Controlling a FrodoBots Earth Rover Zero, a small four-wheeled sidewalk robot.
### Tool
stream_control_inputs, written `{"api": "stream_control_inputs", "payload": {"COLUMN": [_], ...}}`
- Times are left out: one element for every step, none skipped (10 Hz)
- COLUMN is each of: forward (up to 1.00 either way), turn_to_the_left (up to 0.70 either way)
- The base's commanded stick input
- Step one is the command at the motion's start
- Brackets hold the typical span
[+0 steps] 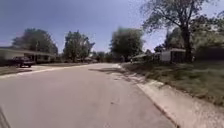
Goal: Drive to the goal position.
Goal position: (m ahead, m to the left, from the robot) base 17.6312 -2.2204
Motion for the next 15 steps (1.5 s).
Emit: {"api": "stream_control_inputs", "payload": {"forward": [0.7, 0.7, 0.7, 0.7, 0.7, 0.7, 0.7, 0.7, 0.7, 0.7, 0.7, 0.7, 0.7, 0.7, 0.7], "turn_to_the_left": [0.0, 0.0, 0.0, 0.0, 0.0, 0.0, 0.0, 0.0, 0.0, 0.0, 0.0, 0.0, 0.0, 0.0, 0.0]}}
